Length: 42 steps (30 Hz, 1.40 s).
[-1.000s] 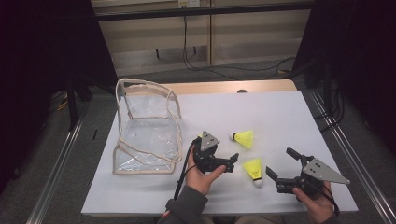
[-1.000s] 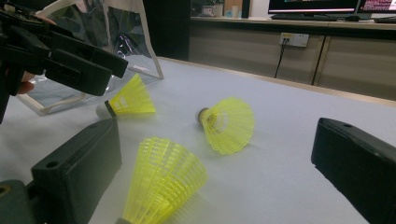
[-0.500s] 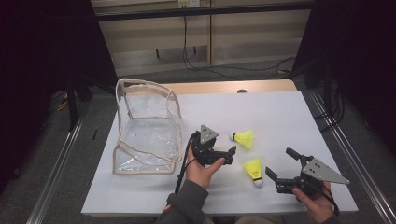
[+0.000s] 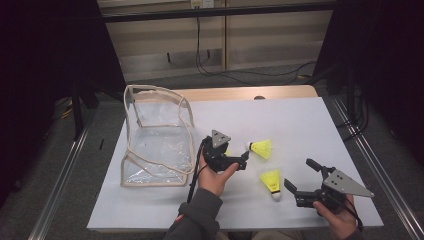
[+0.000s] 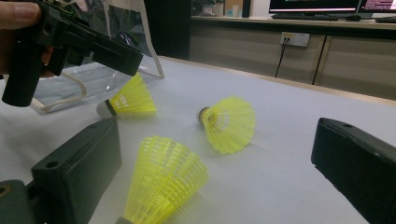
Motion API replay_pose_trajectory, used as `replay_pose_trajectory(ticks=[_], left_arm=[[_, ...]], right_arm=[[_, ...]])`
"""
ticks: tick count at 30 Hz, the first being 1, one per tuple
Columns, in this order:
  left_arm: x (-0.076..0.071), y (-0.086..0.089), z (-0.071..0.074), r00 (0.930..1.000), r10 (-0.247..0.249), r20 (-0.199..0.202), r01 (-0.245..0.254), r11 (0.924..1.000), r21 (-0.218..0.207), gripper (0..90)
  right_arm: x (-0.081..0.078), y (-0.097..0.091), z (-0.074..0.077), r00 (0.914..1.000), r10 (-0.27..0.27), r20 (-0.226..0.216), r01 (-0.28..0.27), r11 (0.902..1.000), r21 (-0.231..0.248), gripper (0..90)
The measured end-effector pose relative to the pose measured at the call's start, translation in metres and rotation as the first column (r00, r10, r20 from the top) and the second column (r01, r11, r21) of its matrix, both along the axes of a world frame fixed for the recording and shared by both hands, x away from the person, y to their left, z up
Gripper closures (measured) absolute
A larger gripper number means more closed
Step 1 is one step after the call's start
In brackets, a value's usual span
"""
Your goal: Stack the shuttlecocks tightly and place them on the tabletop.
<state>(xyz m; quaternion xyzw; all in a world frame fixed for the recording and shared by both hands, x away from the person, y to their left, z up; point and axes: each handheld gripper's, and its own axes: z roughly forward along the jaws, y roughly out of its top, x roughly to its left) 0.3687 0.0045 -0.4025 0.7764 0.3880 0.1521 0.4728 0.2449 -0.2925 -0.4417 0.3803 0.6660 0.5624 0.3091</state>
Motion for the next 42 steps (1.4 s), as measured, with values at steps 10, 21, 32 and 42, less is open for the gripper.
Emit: replay_pose_trajectory(ticks=[10, 21, 32, 42], left_arm=[[0.011, -0.001, 0.000, 0.9987, 0.048, -0.018, -0.048, 0.9986, 0.022, 3.4], [0.021, -0.003, -0.008, 0.9937, 0.109, -0.029, -0.107, 0.9921, 0.067, 5.3], [0.030, 0.001, -0.015, 0.9824, 0.177, -0.060, -0.172, 0.9814, 0.086, 7.1], [0.037, 0.008, -0.019, 0.9638, 0.255, -0.077, -0.243, 0.9594, 0.144, 13.9]], right_arm=[[0.000, 0.001, 0.000, 1.0000, 0.004, 0.004, -0.004, 1.0000, 0.003, 1.0], [0.000, 0.002, 0.000, 1.0000, 0.006, -0.001, -0.006, 0.9999, 0.008, 1.0], [0.001, 0.002, 0.000, 1.0000, 0.009, -0.003, -0.009, 0.9999, 0.005, 1.1], [0.000, 0.001, 0.000, 1.0000, 0.006, -0.001, -0.006, 1.0000, 0.008, 1.2]])
